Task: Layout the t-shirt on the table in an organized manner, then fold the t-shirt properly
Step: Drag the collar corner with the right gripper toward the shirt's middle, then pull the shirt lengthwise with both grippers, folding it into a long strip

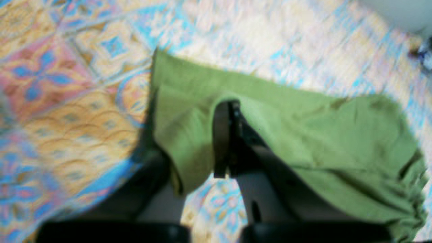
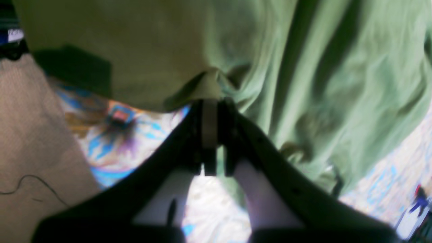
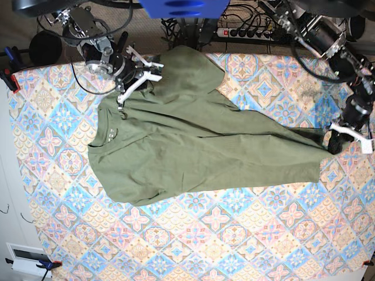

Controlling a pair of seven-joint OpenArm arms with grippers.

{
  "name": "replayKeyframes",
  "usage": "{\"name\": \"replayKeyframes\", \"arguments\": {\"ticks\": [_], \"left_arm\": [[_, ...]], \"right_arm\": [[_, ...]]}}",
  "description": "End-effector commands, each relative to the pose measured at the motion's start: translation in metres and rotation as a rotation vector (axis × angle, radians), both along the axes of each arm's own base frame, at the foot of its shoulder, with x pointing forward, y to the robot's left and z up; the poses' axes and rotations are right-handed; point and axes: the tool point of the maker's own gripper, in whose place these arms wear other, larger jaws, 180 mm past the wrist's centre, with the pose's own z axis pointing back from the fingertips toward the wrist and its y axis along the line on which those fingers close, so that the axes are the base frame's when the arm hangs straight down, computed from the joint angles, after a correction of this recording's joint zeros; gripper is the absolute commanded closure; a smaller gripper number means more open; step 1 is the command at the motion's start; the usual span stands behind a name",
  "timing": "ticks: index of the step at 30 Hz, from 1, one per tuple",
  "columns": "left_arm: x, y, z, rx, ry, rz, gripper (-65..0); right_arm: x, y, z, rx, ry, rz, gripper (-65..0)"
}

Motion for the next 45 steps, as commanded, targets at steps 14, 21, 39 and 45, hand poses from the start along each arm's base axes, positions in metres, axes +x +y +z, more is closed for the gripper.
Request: {"name": "replayKeyframes", "arguments": {"ticks": [14, 21, 39, 45], "left_arm": [[-0.064, 0.032, 0.032, 0.127, 0.049, -0.145, 0.0], [-0.057, 0.044, 0.055, 0.159, -0.035, -0.115, 0.0], [0.055, 0.021, 0.076, -0.033, -0.27, -0.004, 0.0], [0.11, 0.031, 0.089, -0.146, -0.334, 0.056, 0.0]], "right_arm": [[-0.044, 0.013, 0.0, 0.113, 0.078, 0.061, -1.0], [0.024, 0.016, 0.028, 0.16, -0.081, -0.021, -1.0], [0.249, -0.027, 0.16, 0.456, -0.365, -0.313, -1.0], [0.315, -0.052, 0.194, 0.509, -0.408, -0.39, -1.0]]}}
